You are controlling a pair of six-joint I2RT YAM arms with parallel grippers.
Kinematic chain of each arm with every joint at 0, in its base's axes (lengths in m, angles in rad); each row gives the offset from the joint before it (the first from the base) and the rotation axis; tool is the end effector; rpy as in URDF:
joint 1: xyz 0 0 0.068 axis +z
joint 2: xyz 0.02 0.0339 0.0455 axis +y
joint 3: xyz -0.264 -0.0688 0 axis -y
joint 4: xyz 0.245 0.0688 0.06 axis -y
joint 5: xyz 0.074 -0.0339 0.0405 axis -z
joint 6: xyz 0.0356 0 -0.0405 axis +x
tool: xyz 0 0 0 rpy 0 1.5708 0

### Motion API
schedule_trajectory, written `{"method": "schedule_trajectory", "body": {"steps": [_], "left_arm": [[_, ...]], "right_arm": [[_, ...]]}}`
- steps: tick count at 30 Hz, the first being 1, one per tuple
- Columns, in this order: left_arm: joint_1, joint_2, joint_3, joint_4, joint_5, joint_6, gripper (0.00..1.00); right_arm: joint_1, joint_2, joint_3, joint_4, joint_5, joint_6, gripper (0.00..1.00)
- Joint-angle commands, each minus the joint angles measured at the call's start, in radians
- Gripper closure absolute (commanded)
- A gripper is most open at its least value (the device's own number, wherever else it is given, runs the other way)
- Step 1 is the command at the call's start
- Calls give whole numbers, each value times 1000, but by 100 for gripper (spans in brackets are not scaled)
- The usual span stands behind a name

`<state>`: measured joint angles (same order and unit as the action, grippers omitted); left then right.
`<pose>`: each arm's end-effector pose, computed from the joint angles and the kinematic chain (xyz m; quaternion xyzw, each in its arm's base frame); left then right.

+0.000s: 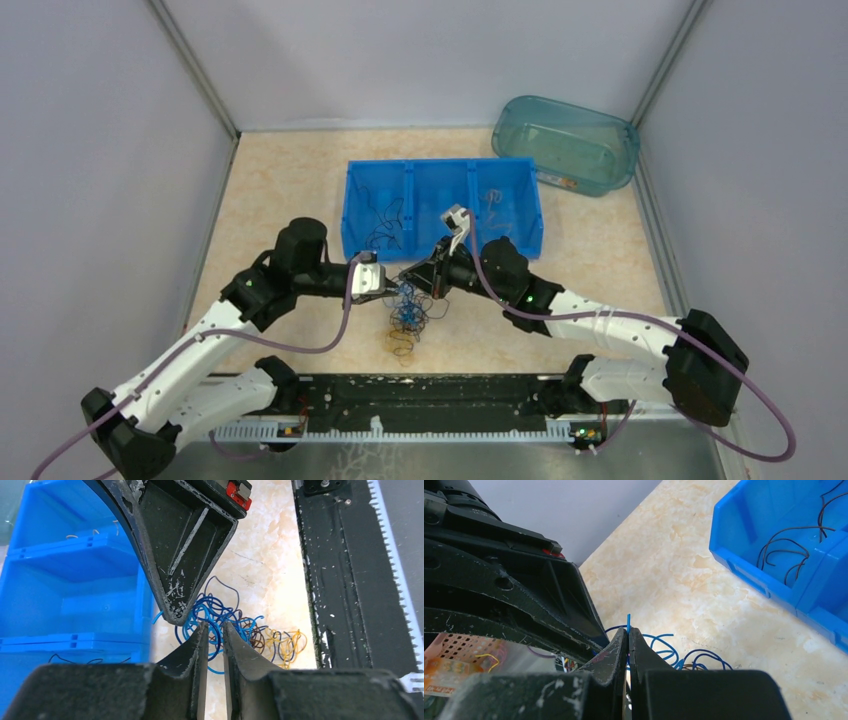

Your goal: Untangle the cables

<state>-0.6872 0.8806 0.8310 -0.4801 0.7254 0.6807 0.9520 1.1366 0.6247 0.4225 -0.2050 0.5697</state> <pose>0.1291 -0.1365 0.3140 0.6493 0.5172 -0.3093 0.4640 0.1451 0.2163 0.2756 -0.2073 0.7076 0.5175 0.4341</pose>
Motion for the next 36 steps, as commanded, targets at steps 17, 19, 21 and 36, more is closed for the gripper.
{"method": "schedule_trajectory", "body": {"steps": [17,19,21,36], "left_arm": [[-11,-52,68,-60,-65,84,100],[-11,-52,94,-83,-64,83,99],[-11,-52,113,-103,-67,87,99],[-11,-5,261,-72,-56,-55,99]], "right_arm": [[15,-45,-2,-48,130,-13,70],[14,-61,-18,-64,144,-29,63],[13,-85,-24,-90,152,-58,56],[13,-226,-72,68,-88,-288,34]]}}
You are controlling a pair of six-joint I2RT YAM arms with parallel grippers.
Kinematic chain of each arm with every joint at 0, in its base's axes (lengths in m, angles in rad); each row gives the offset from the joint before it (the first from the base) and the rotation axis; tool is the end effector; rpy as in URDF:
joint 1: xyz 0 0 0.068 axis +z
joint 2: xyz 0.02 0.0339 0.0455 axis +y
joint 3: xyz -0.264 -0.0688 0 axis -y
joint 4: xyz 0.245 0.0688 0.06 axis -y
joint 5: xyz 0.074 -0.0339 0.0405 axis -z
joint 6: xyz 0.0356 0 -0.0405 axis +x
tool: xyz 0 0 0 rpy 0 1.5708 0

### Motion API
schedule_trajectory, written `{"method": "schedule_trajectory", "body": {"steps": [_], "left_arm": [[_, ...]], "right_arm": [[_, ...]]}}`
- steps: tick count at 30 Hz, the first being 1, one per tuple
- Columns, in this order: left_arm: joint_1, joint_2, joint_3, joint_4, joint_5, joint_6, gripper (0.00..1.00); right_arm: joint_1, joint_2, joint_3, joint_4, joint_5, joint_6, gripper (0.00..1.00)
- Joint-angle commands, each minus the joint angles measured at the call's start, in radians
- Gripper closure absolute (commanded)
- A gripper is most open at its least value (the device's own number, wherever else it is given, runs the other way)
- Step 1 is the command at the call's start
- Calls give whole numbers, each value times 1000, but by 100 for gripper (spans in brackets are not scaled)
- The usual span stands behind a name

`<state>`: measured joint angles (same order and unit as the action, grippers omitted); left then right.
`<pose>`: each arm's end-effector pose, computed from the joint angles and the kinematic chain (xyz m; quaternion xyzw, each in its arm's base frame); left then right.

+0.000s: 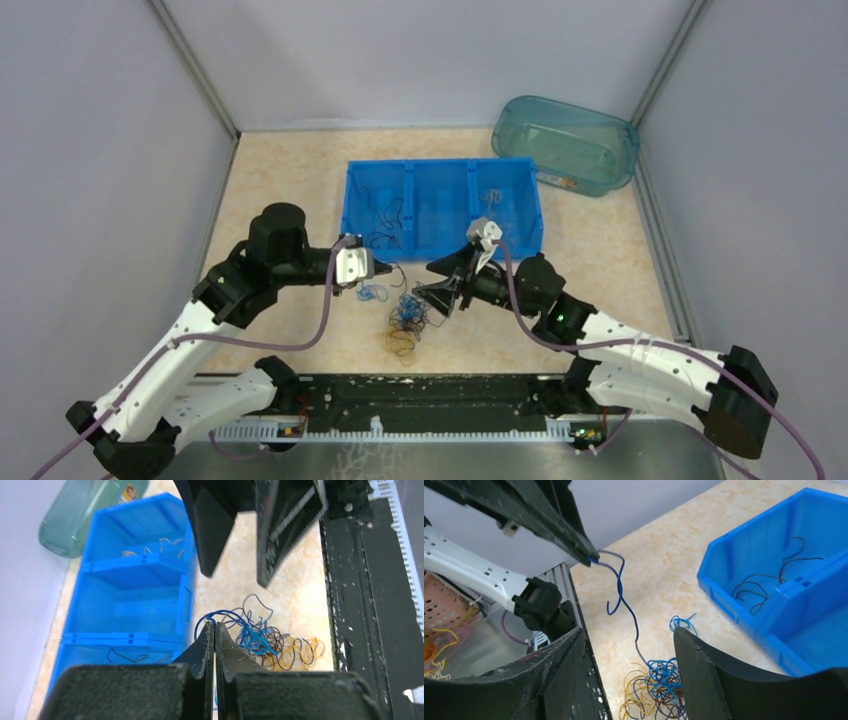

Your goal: Untangle the cables

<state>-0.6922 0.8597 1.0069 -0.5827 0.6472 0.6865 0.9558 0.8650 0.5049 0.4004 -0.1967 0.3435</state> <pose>0.1203 -0.1276 0.3656 0.6404 0.5081 -0.2696 0.5090 0.1143 0.1739 0.2886 -0.2753 0.6360 0.4883 0.5304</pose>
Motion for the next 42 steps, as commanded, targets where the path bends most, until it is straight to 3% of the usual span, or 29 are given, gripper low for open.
{"method": "schedule_trajectory", "body": {"steps": [1,12,25,33,42], "left_arm": [[-6,23,102,36,26,-75,99],[-6,73,236,48,66,-185,99],[-6,136,499,200,21,-194,99],[-6,144,591,295,-34,-128,100],[-7,140,612,589,-209,-17,100]], "right_arm": [[10,68,57,108,-99,-65,34],[21,337,118,355,-119,-10,39],[37,543,-48,576,-15,90,56],[60,569,-164,615,53,108,58],[83,538,-300,633,144,130,57]]}}
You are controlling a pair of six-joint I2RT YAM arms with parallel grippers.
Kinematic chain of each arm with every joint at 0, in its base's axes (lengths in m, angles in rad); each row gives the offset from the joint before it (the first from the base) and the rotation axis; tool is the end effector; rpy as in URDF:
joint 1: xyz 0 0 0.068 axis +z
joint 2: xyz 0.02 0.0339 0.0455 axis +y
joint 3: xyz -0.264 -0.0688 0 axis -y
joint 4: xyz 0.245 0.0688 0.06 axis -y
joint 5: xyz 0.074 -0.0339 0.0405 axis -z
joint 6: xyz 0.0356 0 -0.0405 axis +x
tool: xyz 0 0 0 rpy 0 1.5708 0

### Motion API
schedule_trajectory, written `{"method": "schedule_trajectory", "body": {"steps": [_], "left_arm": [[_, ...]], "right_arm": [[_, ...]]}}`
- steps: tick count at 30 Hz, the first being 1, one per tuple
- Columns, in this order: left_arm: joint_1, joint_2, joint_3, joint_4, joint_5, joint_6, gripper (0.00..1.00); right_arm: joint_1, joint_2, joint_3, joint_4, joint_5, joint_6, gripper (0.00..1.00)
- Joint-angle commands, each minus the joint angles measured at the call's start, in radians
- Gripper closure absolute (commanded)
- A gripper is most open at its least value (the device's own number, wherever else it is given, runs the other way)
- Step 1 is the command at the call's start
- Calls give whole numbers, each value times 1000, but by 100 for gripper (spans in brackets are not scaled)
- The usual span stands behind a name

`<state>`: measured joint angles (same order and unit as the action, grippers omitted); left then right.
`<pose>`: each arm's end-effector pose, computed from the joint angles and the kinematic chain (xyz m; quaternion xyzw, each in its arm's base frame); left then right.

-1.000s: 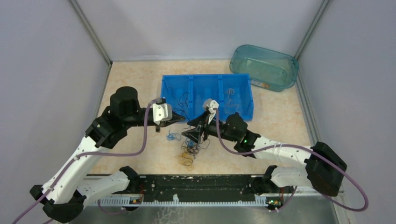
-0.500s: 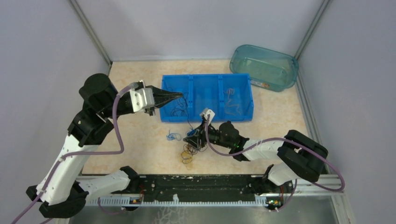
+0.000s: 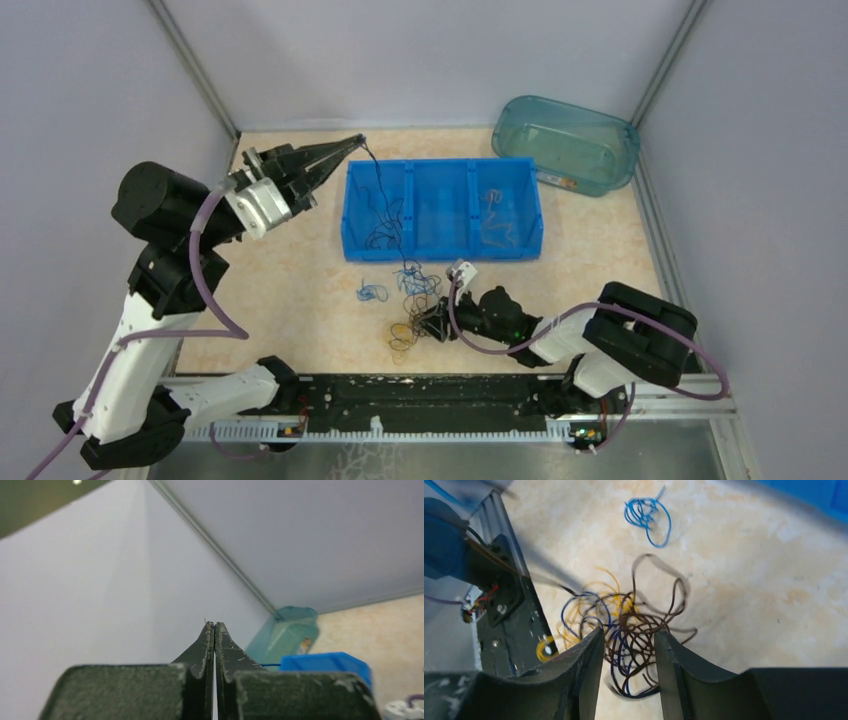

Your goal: Untangle the cables

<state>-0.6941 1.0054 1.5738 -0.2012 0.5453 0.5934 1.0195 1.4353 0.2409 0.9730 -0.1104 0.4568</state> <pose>0.1036 -0.1103 0.5564 0.5048 0.3029 -0.1922 0.7852 0.1207 0.2039 0.1453 -0.2496 0.7395 0.4516 0.4324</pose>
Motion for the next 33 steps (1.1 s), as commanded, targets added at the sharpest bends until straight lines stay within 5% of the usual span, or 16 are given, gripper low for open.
{"method": "schedule_trajectory", "body": {"steps": [1,12,21,33], "left_arm": [[-4,-3,56,221,-112,90,100],[-4,6,98,244,-102,142,100],[-4,-4,79,148,-17,85,100],[-4,-6,34,83,6,-37,100]], "right_arm": [[21,-36,-48,64,67,20,57],[21,-221,-99,-64,171,14,63],[21,-613,93,-377,135,-167,31],[21,-415,557,-397,21,-341,28]]}}
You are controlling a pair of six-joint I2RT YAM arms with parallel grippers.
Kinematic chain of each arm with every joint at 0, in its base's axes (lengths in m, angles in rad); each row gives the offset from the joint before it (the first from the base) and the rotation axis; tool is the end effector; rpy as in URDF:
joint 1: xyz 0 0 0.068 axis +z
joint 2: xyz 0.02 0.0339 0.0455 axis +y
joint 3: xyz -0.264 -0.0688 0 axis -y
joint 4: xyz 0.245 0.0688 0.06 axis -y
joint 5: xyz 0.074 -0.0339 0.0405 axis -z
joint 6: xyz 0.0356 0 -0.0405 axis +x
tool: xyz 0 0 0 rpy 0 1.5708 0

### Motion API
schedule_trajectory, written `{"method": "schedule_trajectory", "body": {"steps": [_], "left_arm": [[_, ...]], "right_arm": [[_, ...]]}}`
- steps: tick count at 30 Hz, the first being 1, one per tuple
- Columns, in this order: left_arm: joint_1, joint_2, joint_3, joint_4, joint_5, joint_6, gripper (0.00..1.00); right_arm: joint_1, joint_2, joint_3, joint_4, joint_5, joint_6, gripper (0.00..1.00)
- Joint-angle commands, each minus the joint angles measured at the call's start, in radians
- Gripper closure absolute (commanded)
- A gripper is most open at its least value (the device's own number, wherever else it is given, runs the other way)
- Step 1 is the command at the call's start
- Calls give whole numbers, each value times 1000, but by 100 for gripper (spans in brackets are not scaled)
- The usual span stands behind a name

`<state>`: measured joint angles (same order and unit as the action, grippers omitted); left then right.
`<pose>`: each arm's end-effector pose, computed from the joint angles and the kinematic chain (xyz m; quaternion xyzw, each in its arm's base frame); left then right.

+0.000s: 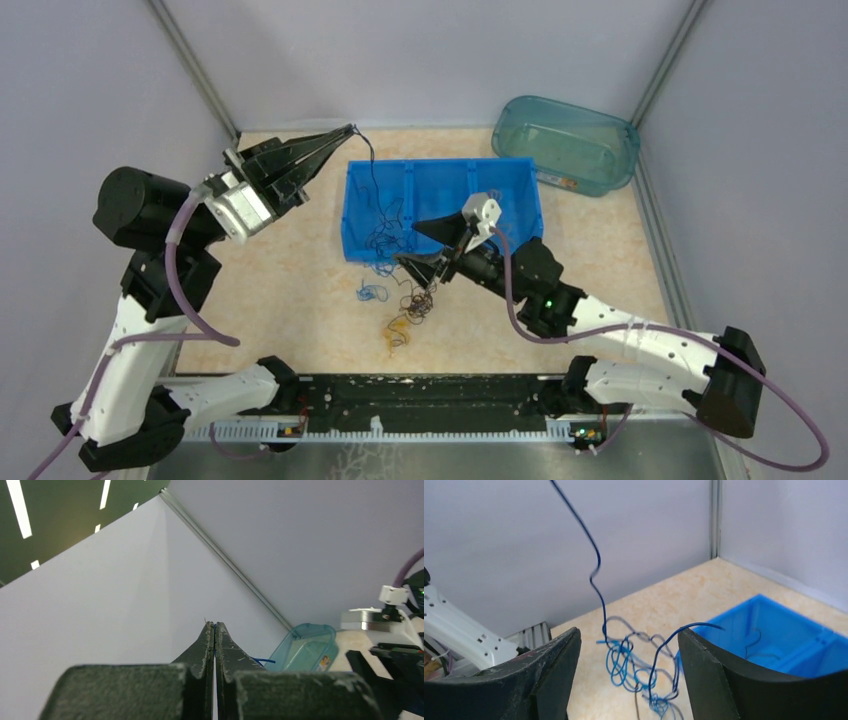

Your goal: Untangle the cables

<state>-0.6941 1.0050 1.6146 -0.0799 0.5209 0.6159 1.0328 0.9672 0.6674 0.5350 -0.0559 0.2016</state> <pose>0.0928 -0.1003 0.5788 0.4699 0.2450 -0.1607 0.8326 0.1154 0.1972 0.3413 -0.2700 0.5575 0.4684 0.6301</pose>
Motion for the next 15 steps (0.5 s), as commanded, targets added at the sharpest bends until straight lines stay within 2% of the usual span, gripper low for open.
{"method": "schedule_trajectory", "body": {"steps": [1,6,11,13,15], "left_arm": [[-5,-5,-7,-45,36,-65,100],[-4,-5,-8,-60,48,-67,100],[-4,-9,-4,-60,55,-36,100],[-5,-12,-8,-62,54,-22,100],[-4,-16,-15,-62,56,-12,100]], "right_arm": [[8,73,157,40,-33,-98,29],[7,130,246,-13,-99,-105,28],[8,24,178,-96,-52,-21,28],[7,-59,140,-219,-25,18,30],[7,-139,117,-415,37,111,30]]}}
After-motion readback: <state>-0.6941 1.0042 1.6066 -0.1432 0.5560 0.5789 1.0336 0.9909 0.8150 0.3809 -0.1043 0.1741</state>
